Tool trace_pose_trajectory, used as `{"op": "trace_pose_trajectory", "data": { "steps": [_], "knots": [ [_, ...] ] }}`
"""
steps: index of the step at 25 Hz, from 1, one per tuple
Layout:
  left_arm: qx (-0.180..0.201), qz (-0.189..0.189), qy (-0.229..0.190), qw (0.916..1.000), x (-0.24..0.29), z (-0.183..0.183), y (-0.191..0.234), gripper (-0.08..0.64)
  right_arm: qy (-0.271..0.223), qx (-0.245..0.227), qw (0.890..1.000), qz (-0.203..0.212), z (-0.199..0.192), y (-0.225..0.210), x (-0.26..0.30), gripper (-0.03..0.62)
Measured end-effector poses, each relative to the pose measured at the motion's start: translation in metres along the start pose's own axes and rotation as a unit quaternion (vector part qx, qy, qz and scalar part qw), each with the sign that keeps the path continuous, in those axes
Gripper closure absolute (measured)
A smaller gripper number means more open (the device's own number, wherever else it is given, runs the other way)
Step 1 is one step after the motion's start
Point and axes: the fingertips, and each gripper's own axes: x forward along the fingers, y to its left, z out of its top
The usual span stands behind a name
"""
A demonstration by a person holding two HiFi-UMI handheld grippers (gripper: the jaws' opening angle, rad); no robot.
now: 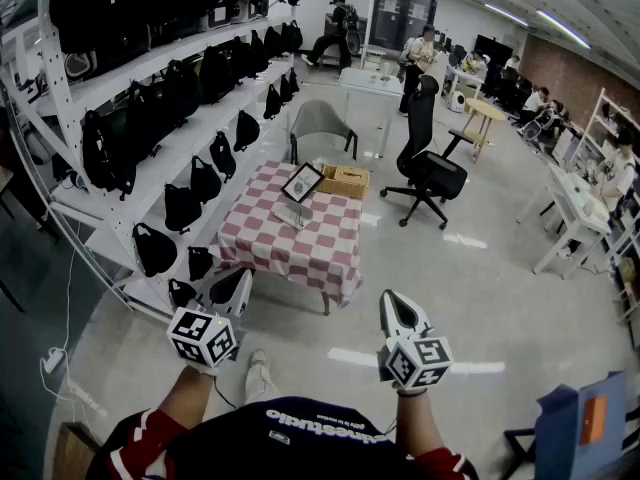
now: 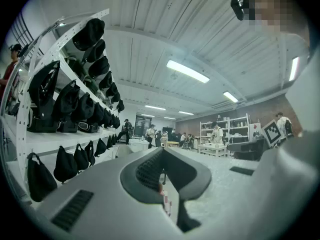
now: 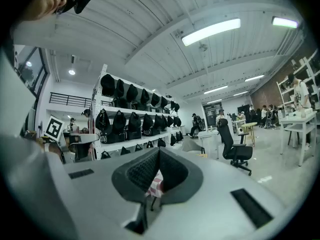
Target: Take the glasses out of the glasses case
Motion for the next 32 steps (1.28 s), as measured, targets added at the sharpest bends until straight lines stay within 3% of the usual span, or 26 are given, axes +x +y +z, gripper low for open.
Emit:
{"op": "trace_pose_trajectory", "data": {
  "steps": [10,19,32],
  "knots": [
    [-0.002,-0.002,0.002,1.0,0.001,-0.001,0.003,0.555,0.007,-0.002,1.0,0.0,-0.006,0.003,0.003,0.589],
    [-0.006,-0.003,0.011,0.9999,0.003,-0.008,0.002,0.555,0.027,0.002,0.998,0.055,-0.017,0.018,0.005,0.588],
    [-0.005,-0.005,0.021,0.9997,0.015,-0.011,-0.004,0.555,0.036,0.019,0.997,0.064,-0.022,0.011,0.011,0.588]
  ]
}}
